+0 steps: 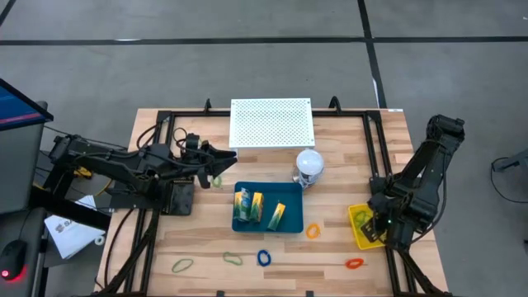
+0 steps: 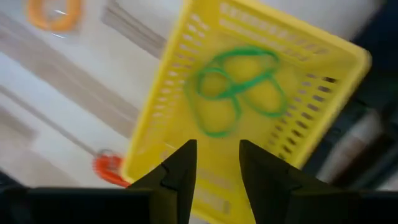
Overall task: Pick & Place Office Desk Supplies
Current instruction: Put the top green rubber band into the yellow bin
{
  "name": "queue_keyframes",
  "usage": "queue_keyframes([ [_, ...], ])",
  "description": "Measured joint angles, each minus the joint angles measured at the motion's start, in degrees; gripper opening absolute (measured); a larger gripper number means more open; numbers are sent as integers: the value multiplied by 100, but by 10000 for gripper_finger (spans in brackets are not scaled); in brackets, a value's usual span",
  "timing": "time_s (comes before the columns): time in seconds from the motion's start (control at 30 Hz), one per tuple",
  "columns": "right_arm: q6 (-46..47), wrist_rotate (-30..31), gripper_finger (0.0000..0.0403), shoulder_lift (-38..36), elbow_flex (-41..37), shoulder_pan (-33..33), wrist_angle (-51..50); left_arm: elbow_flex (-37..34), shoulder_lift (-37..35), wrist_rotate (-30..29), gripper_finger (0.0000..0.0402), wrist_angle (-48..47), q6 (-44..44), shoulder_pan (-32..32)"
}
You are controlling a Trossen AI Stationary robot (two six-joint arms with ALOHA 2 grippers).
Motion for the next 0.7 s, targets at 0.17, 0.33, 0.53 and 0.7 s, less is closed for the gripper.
queue_keyframes([
  [0.17,1,408,118,0,0,-3,311,0,1,275,155,-148,-20,-13],
  [0.33,2,841,118,0,0,-3,588,2,70,924,155,-199,-153,-13],
  [0.53,3,1073,118,0,0,-6,640,-3,179,1178,155,-1023,-702,-222],
  [0.7,4,1103,118,0,0,-13,640,-2,119,739,155,-2115,-1189,-339],
])
